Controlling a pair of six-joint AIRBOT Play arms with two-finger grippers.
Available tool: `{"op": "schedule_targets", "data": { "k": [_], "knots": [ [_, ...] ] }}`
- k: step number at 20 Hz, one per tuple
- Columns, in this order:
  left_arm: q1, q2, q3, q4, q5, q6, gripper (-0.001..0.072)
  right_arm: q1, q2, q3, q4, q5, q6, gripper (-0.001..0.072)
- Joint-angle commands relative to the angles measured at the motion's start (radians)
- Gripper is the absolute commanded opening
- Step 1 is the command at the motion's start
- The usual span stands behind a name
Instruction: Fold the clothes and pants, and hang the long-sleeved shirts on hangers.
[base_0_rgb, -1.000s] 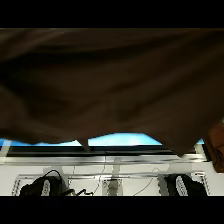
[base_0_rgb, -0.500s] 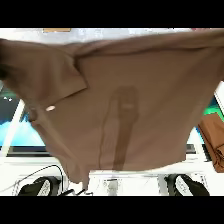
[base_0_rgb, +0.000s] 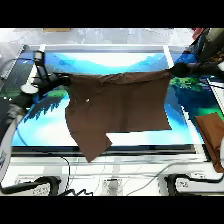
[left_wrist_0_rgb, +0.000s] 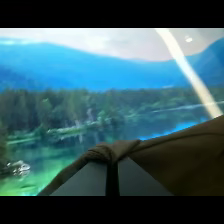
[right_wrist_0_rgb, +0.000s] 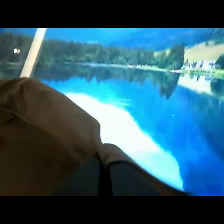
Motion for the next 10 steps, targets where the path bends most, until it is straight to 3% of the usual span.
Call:
{"op": "schedule_targets", "data": {
  "k": [1, 5, 8, 10],
  "knots": [
    [-0.057, -0.146, 0.001, 0.002, 0.276, 0.011, 0.001, 0.064, -0.179, -0.01, -0.01, -0.24, -0.001, 0.001],
    [-0.064, -0.193, 0.003, 0.002, 0.348, 0.011, 0.001, 0.104, -0.28, -0.01, -0.005, -0.412, 0.0, 0.001],
    [-0.064, -0.183, 0.018, 0.003, 0.339, 0.012, 0.001, 0.113, -0.286, -0.01, -0.008, -0.393, -0.001, 0.001],
    [-0.052, -0.145, 0.017, 0.05, 0.206, 0.038, 0.001, 0.11, -0.283, -0.005, -0.042, -0.324, 0.0, 0.001]
  ]
}}
